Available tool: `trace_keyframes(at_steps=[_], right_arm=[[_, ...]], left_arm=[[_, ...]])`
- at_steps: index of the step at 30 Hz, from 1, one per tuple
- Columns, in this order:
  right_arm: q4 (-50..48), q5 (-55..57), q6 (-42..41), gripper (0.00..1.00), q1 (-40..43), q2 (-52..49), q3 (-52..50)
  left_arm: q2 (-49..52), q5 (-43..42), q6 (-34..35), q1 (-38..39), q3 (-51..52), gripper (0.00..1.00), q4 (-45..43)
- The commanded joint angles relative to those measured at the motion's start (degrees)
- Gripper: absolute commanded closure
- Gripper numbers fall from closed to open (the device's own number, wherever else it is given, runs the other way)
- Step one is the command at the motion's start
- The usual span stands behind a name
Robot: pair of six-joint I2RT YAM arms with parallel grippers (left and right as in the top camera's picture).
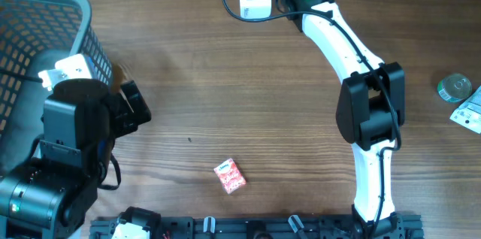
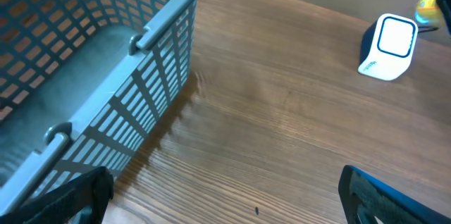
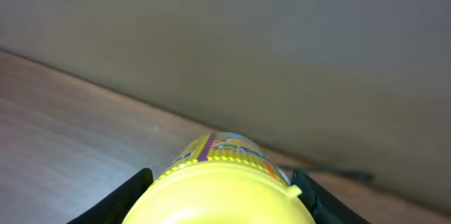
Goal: Scan the item barcode
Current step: 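Hold the Mentos bottle under the scanner with the right gripper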
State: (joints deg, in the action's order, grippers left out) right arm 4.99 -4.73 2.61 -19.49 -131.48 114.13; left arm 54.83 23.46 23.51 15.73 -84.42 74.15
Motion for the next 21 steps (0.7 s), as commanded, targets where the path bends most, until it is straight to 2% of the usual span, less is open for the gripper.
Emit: trace_keyframes(at_steps=[1, 5, 10, 12, 14, 17, 21], right_arm=[[-2.7, 3.7, 5.0, 0.51, -1.0, -1.0, 1.0], [-8.8, 3.7, 6.9, 0.55, -1.2, -3.8, 0.9], [-14.8, 3.7, 17.0, 0.58, -2.4, -7.6, 0.9], [-14.8, 4.8, 19.8, 0.53, -3.2, -8.8, 0.9], [-14.8, 6.9, 19.9, 0.50, -3.9, -9.0, 0.6], [-15.3, 6.9, 19.9, 0.59, -3.9, -9.0, 0.6], [-14.9, 6.9, 19.9, 0.60, -3.9, -9.0, 0.6]], left_arm=[[0.3, 1.7, 1.0, -0.2, 0.2, 0.00, -0.2], [0.8, 1.8, 1.4, -0.2, 0.2, 0.00, -0.2], [1.5, 1.8, 1.4, -0.2, 0.2, 0.00, -0.2], [1.9, 2.0, 1.4, -0.2, 0.2, 0.00, -0.2], [2.4, 2.2, 1.4, -0.2, 0.2, 0.00, -0.2], [3.1, 2.2, 1.4, -0.2, 0.2, 0.00, -0.2], [4.5, 2.2, 1.4, -0.2, 0.2, 0.00, -0.2]])
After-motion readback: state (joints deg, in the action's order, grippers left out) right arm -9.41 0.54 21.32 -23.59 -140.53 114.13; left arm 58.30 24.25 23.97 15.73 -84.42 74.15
